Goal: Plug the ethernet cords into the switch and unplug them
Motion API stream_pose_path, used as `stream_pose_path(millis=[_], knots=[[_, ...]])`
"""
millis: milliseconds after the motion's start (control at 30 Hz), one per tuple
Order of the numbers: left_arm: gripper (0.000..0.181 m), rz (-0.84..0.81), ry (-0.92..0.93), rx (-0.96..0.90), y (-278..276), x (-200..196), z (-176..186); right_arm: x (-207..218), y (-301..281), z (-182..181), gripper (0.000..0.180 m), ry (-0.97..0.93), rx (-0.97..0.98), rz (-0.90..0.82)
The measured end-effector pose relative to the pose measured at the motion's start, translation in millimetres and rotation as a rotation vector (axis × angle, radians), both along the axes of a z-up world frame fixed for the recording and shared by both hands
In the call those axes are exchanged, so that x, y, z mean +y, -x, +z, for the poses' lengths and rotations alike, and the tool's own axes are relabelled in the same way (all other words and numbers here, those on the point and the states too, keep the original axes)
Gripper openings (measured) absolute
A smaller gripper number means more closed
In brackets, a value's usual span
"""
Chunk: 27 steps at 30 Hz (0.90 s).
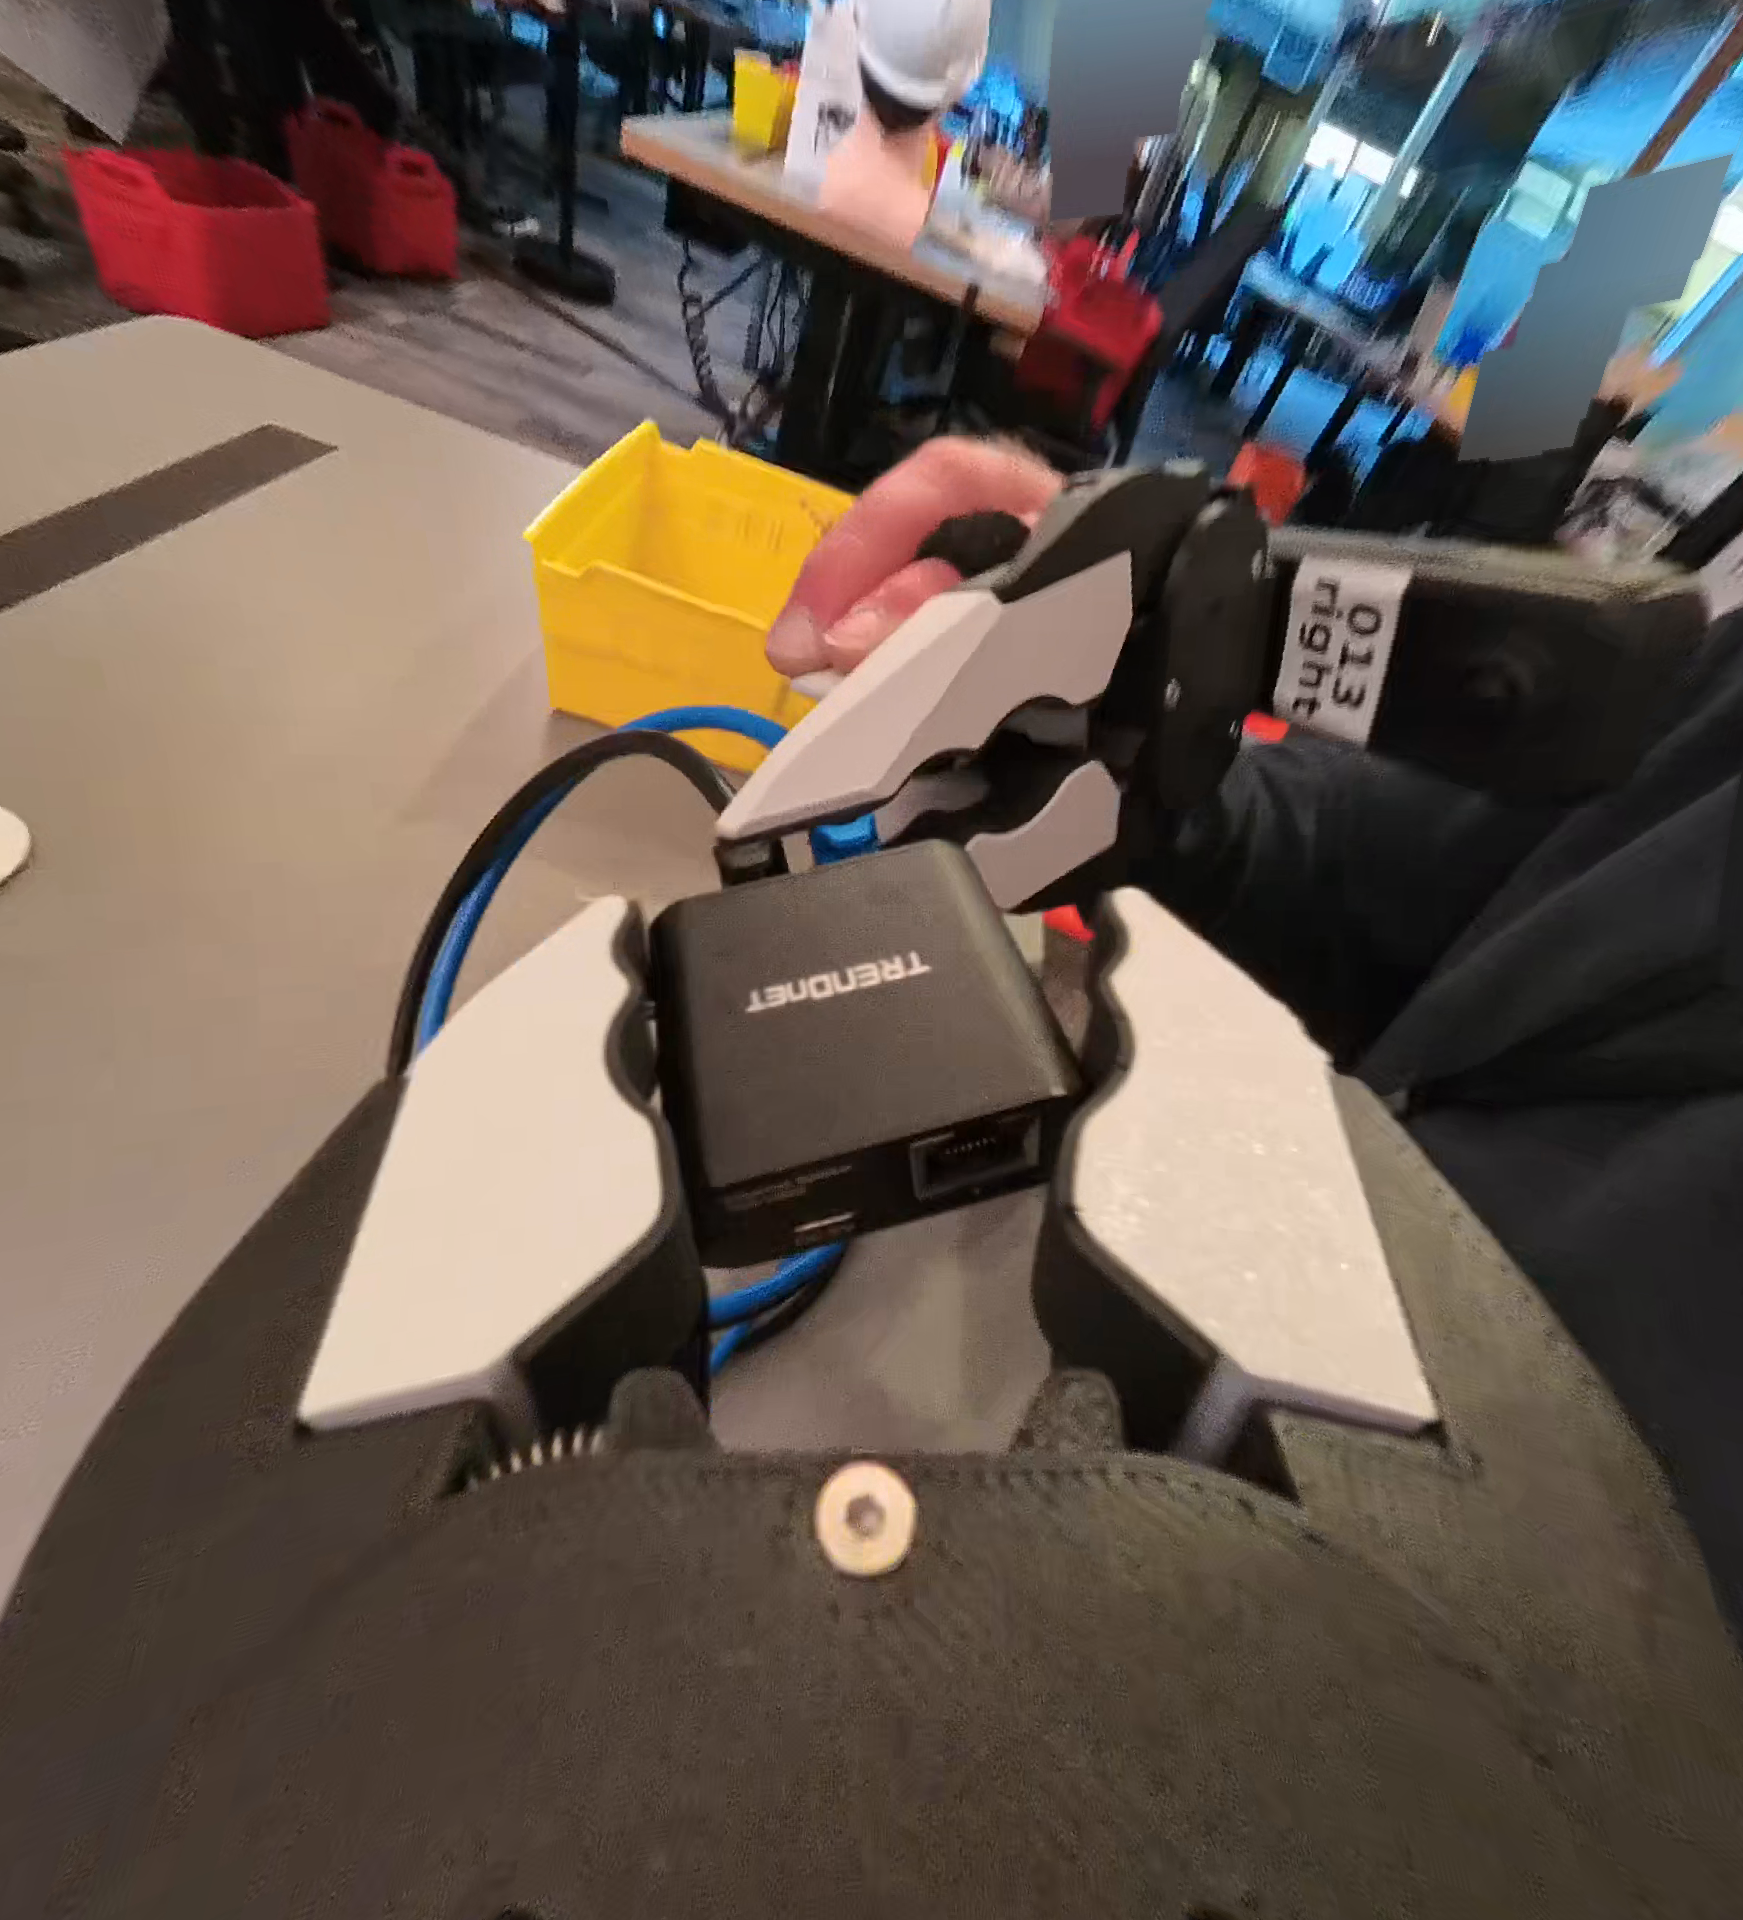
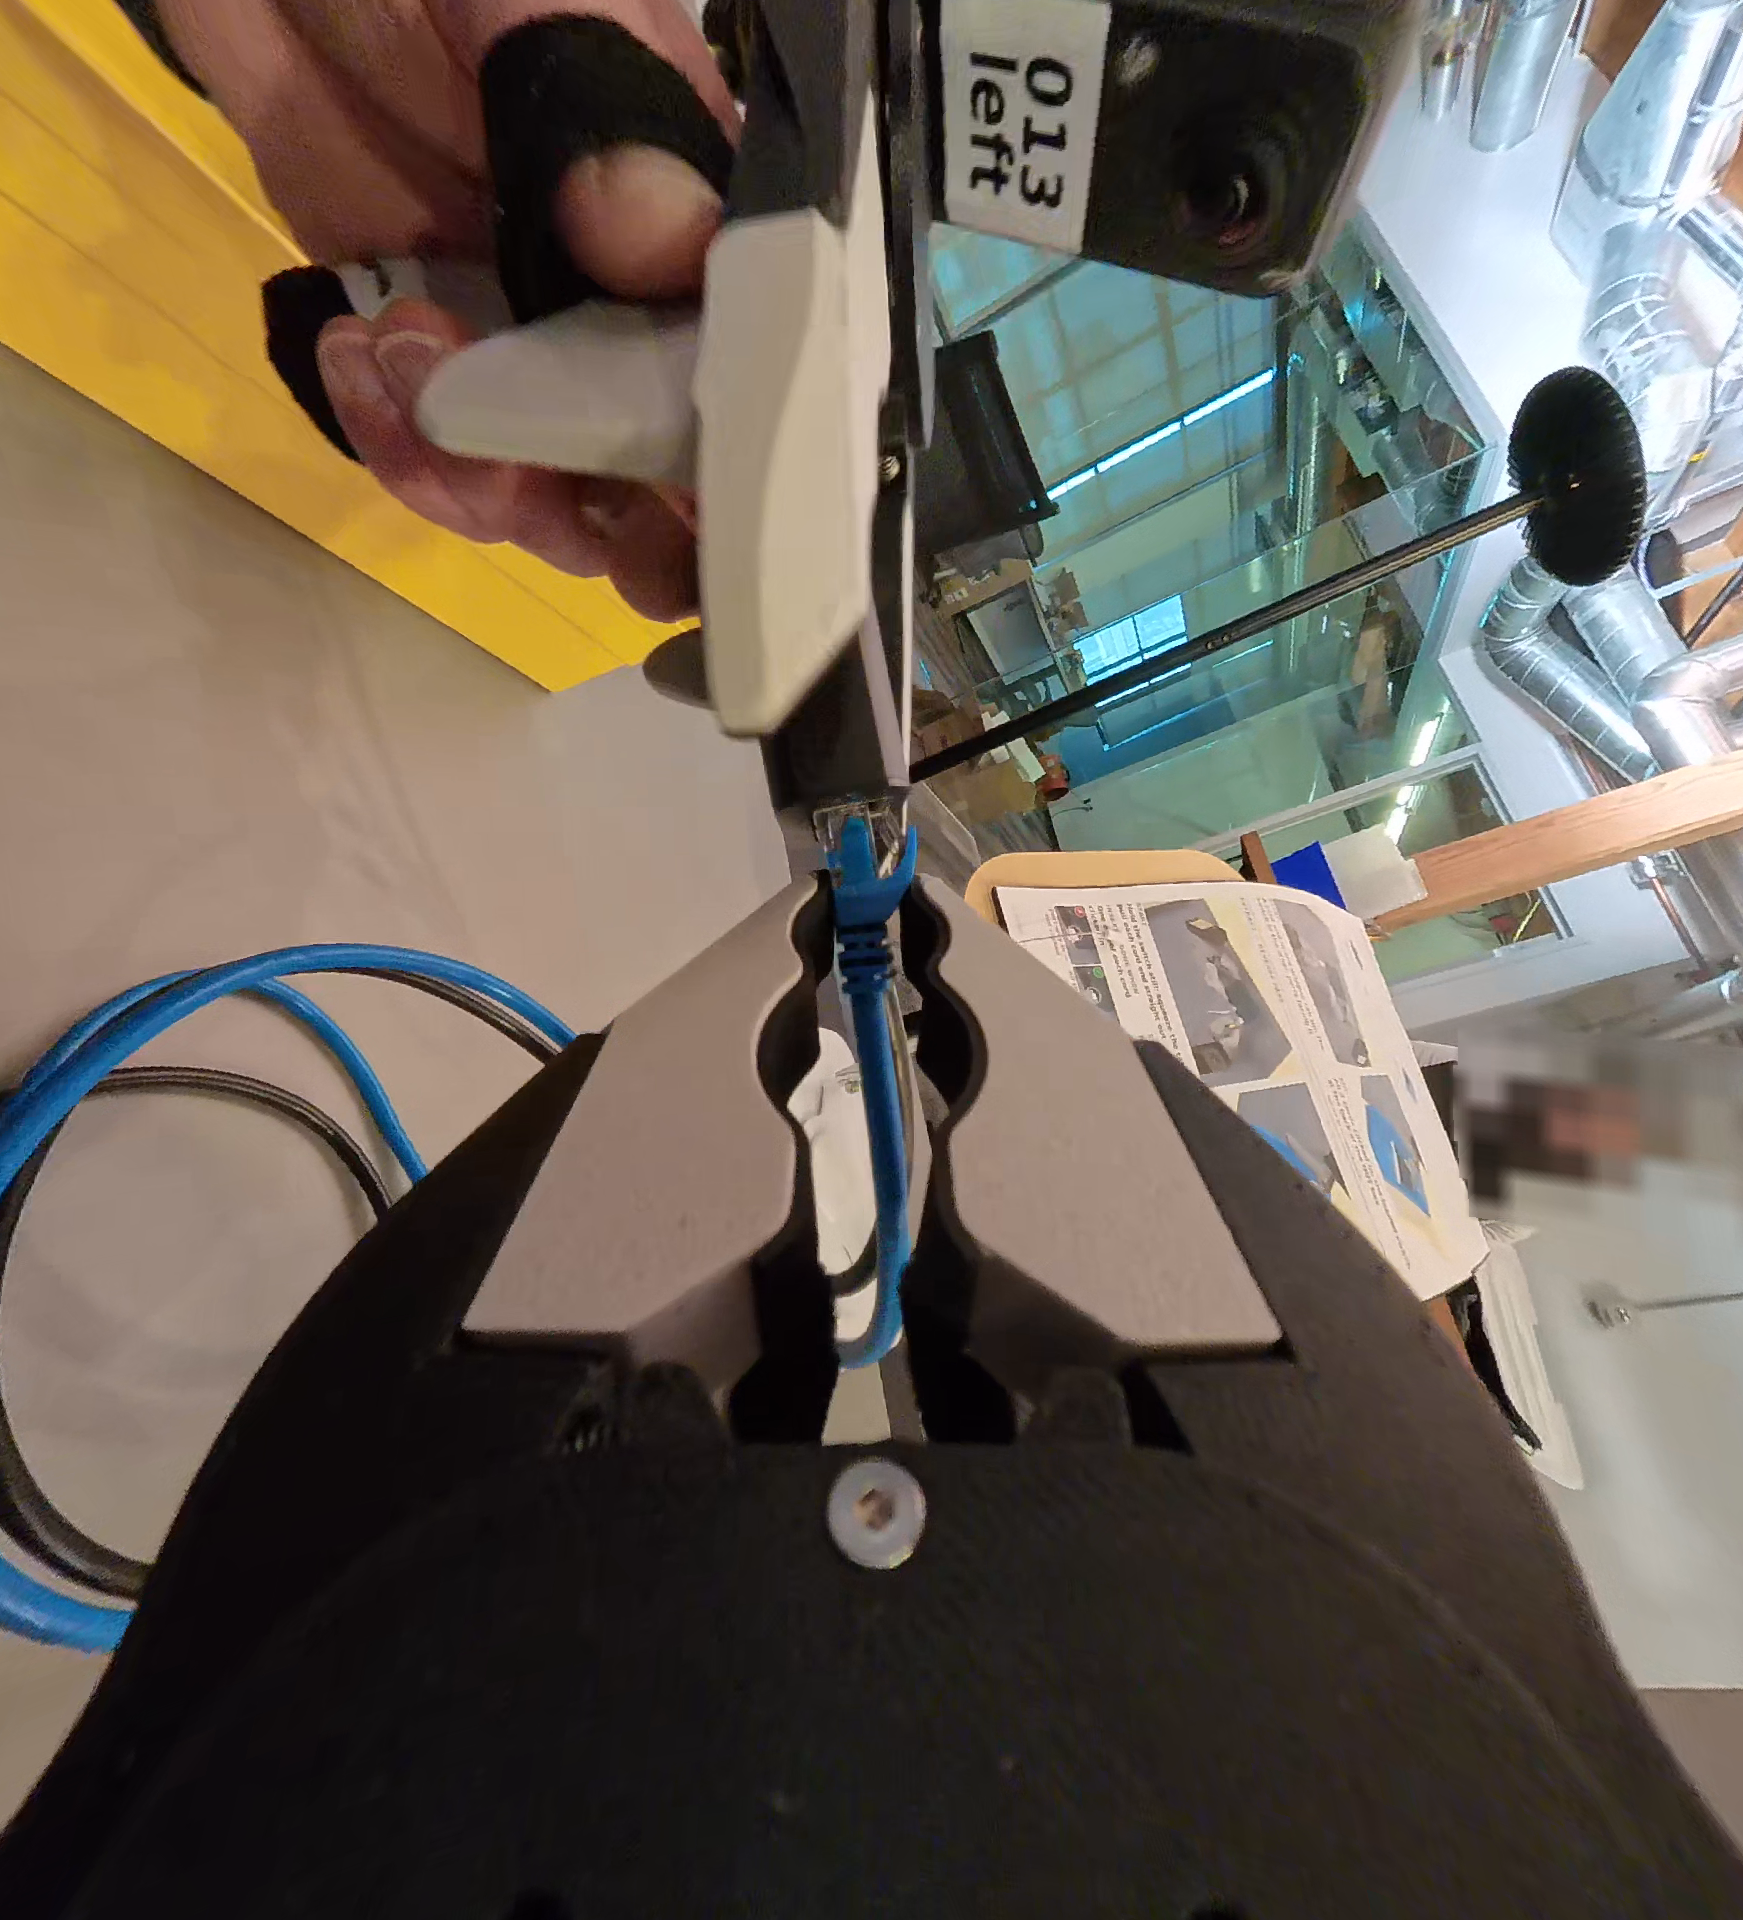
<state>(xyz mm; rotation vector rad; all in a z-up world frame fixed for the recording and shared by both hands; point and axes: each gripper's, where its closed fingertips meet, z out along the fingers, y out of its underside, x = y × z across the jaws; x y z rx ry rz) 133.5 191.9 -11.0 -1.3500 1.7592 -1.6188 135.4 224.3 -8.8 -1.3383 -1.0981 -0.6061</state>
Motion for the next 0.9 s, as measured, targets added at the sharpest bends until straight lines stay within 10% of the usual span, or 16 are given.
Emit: stream_pose_path(millis=[900], knots=[[0.074,0.086,0.053,-0.108,-2.7,10.3,7.5,0.4,-4.9,2.0,0.011,-0.075,-0.022,-0.112]])
